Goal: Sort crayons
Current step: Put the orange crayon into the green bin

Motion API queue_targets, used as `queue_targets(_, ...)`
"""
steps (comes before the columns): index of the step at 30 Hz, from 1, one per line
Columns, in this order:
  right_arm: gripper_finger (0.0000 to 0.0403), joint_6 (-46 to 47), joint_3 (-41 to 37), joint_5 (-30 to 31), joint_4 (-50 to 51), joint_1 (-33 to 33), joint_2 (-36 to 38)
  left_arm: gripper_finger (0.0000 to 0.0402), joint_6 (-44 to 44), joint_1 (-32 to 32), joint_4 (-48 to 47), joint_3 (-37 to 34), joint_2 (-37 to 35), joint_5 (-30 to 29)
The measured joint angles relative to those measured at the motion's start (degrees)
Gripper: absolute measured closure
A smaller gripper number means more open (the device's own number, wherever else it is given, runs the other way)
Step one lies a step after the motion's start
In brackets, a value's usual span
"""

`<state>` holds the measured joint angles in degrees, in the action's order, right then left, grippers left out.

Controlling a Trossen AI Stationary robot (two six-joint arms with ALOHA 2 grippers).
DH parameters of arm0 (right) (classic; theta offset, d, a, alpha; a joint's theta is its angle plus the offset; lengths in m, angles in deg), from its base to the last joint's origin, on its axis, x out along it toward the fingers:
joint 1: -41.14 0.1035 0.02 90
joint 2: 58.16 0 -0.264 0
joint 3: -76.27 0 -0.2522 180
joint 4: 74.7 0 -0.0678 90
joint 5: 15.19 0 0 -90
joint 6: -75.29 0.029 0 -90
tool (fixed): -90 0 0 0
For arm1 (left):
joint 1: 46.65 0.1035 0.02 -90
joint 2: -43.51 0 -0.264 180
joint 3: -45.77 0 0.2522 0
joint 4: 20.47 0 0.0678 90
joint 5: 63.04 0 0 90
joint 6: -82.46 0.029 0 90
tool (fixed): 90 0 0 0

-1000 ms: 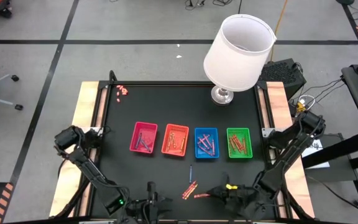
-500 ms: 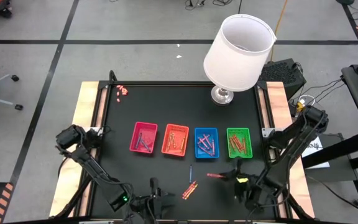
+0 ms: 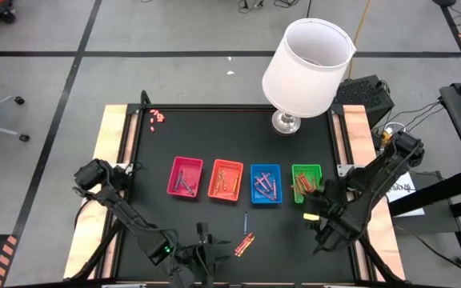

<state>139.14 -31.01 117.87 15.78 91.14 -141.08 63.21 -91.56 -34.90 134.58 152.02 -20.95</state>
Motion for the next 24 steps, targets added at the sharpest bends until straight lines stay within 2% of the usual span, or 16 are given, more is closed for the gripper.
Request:
queue_targets(13, 0.0389, 4.49, -6.12, -10.06, 3.78, -5.13, 0.0, 0.0217, -0.07, 1.67, 0.29, -0.04, 2.11, 0.1)
queue_targets(24, 0.0389, 6.56, -9.2, -10.37, 1.1, -7.28, 0.0, 0.0217, 0.41, 4.8, 0.09, -0.04, 4.46, 0.19)
